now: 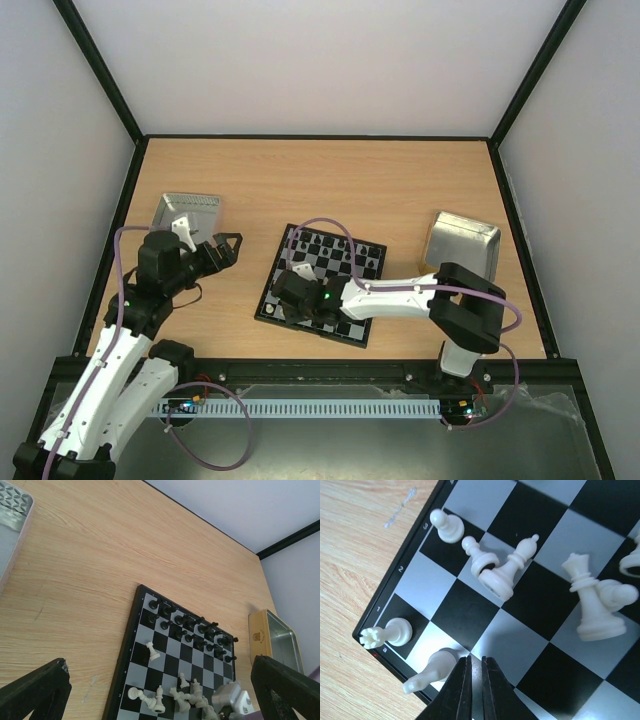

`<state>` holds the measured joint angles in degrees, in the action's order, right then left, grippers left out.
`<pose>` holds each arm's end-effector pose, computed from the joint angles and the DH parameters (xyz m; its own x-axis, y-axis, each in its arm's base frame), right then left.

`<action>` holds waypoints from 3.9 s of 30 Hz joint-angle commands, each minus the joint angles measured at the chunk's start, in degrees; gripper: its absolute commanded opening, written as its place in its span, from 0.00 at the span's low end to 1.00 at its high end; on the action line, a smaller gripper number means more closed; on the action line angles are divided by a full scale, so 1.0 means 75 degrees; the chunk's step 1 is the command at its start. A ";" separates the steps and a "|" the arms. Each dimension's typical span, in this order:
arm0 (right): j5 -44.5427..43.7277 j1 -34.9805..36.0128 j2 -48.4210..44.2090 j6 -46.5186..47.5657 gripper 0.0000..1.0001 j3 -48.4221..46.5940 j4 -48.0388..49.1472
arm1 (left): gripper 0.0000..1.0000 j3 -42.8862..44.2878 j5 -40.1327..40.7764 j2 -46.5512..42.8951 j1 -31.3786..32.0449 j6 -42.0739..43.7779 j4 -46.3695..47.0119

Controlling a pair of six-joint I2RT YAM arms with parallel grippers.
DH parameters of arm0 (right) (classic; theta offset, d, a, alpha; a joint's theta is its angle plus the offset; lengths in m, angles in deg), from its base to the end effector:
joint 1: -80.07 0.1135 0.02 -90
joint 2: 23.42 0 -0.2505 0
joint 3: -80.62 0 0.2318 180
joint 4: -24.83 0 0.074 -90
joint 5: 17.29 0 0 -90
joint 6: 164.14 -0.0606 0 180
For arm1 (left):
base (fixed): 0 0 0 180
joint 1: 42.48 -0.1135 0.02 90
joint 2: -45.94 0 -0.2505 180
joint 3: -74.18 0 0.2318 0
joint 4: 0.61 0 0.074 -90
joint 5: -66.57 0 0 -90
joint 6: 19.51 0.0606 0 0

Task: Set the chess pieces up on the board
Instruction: Place the chess piece on the chessboard, then pick up the chess piece from the chessboard, then place the chess piece on the chessboard.

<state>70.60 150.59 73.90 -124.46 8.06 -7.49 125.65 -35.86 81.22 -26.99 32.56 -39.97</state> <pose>0.1140 0.3156 0.1519 -0.8987 -0.2343 -0.3708 -0.3818 0.8339 0.3985 0.1512 -0.0554 0.2704 -0.5766 -0.4631 -0.6731 0.1231 0.7652 -0.6319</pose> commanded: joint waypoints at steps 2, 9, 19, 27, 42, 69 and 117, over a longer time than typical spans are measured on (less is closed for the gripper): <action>0.0346 0.0031 0.0258 0.0151 0.06 0.0050 0.0138 | 1.00 -0.0050 -0.0029 0.0050 0.0021 0.0023 0.0130; 0.0621 0.0034 0.0523 0.0283 0.07 -0.0010 0.0244 | 1.00 -0.0077 -0.0008 0.0062 0.0022 0.0043 0.0152; 0.0664 0.0029 0.0575 0.0433 0.10 -0.0040 0.0257 | 1.00 -0.0083 0.0001 0.0064 0.0021 0.0068 0.0153; -0.0830 -0.0017 -0.0190 0.0313 0.11 -0.0271 -0.0633 | 1.00 -0.0089 0.0060 0.0007 0.0023 0.0136 0.0070; -0.0856 -0.0612 0.0592 0.1479 0.36 -0.1377 -0.0869 | 1.00 0.0017 0.0137 0.0366 0.0022 0.0125 0.0238; -0.1044 -0.0648 0.1315 0.0576 0.19 -0.1167 -0.0782 | 1.00 -0.0069 0.0079 0.0402 0.0030 0.0195 0.0261; 0.1024 -0.0649 -0.5267 0.6726 0.12 0.3280 0.5258 | 0.44 0.0103 -0.5818 0.2437 0.1653 -0.2124 0.3883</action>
<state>77.58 146.03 35.23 -76.35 32.41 30.06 125.50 -77.49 98.36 -16.28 14.63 -11.03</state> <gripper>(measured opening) 0.153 0.459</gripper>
